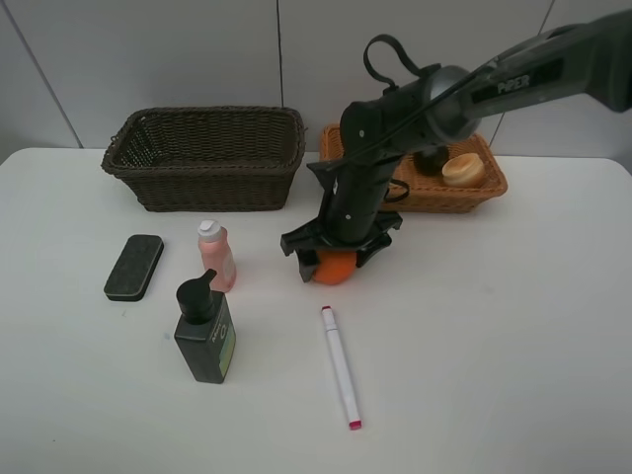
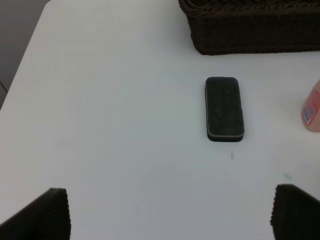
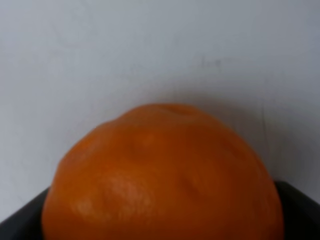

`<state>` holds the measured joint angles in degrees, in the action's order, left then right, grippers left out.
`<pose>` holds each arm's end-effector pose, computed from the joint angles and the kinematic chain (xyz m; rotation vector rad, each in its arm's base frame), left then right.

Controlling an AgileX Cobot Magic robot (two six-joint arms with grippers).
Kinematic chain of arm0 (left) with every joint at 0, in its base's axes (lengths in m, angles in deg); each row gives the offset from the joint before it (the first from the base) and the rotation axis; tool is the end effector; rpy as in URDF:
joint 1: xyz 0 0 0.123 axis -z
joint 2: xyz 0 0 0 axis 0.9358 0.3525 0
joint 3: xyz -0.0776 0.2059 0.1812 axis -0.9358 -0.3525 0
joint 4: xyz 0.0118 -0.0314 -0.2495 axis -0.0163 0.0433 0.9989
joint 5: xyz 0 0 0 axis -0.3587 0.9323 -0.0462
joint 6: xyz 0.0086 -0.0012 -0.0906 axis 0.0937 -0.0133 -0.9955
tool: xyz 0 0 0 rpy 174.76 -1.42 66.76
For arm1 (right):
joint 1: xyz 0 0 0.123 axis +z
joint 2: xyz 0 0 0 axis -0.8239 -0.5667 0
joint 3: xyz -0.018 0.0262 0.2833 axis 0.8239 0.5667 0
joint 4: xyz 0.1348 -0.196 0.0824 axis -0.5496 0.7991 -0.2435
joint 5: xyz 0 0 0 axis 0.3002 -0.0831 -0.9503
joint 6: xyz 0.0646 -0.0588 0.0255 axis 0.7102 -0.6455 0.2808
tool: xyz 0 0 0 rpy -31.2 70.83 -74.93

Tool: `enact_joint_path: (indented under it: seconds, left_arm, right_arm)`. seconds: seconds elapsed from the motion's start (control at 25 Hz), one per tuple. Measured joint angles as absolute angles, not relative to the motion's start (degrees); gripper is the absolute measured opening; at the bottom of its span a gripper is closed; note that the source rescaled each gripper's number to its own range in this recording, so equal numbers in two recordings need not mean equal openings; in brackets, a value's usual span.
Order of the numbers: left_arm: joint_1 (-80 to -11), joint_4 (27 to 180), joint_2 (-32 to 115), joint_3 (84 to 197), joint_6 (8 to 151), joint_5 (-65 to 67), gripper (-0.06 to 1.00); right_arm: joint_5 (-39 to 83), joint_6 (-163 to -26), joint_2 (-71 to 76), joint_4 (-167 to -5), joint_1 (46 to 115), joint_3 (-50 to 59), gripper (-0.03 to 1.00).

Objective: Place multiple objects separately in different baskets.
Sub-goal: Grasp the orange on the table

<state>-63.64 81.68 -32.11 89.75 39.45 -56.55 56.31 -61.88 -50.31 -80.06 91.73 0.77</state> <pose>-0.0066 0.0117 0.2792 -0.0149 2.0309 0.0354 0.3428 0.2536 0.1054 -0.6561 2.9194 0.1278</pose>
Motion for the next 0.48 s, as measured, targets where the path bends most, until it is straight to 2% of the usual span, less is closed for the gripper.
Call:
enact_joint_path:
  seconds: [0.4, 0.44, 0.48]
  left_arm:
    - [-63.6, 81.7, -32.1, 89.7, 39.5, -56.5, 1.00]
    - [-63.6, 81.7, -32.1, 89.7, 39.5, -56.5, 1.00]
    - [-63.6, 81.7, -32.1, 89.7, 39.5, -56.5, 1.00]
  right_arm:
    - [55.8, -61.9, -50.3, -79.8, 91.7, 0.8, 0.98]
    - [55.8, -61.9, -50.3, -79.8, 91.7, 0.8, 0.95]
    - [55.8, -61.9, -50.3, -79.8, 91.7, 0.8, 0.86]
